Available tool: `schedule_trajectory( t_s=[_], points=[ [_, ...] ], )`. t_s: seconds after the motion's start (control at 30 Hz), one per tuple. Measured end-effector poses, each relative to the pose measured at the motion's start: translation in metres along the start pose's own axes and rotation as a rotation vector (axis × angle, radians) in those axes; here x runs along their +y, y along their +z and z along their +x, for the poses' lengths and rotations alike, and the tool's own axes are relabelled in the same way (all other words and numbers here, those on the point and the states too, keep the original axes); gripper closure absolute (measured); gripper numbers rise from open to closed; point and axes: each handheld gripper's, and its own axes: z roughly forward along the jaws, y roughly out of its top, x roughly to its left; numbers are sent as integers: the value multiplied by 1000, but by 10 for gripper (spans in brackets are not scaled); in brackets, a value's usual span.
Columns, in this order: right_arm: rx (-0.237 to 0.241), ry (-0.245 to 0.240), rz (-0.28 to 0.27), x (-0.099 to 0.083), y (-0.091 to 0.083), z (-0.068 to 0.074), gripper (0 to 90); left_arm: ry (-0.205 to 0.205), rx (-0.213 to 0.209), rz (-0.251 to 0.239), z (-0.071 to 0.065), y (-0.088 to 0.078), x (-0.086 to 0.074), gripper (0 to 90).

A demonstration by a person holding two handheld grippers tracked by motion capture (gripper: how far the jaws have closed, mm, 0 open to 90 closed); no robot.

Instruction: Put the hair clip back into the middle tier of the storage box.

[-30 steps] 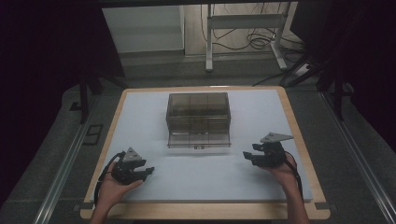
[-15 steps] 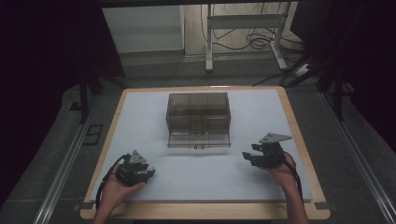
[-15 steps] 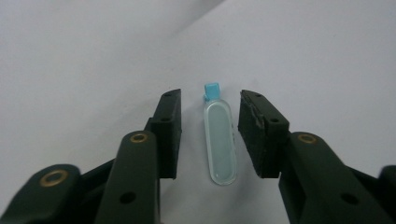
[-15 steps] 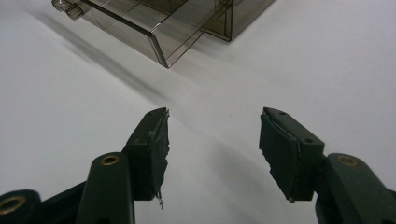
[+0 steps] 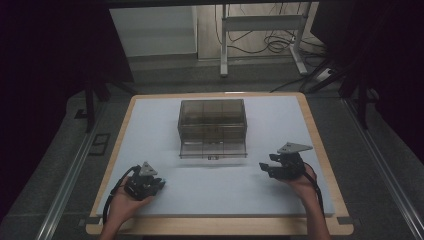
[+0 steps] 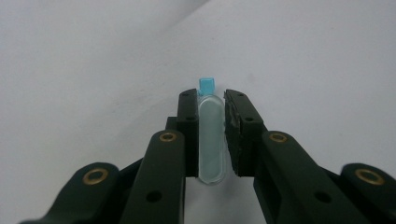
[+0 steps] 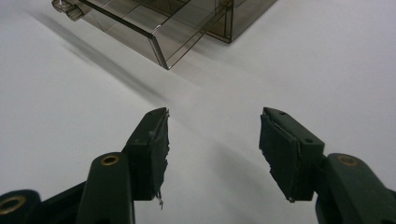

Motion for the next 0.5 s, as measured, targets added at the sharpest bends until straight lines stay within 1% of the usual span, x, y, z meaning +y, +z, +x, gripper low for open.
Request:
schedule_trajectory(
  t_s=[0.27, 0.5],
  points=[
    [3, 3, 4, -1, 1, -1, 414, -3, 8, -42, 2, -7, 1, 773],
    [7, 1, 14, -1, 3, -1, 414, -12, 2, -75, 4, -13, 1, 772]
  ],
)
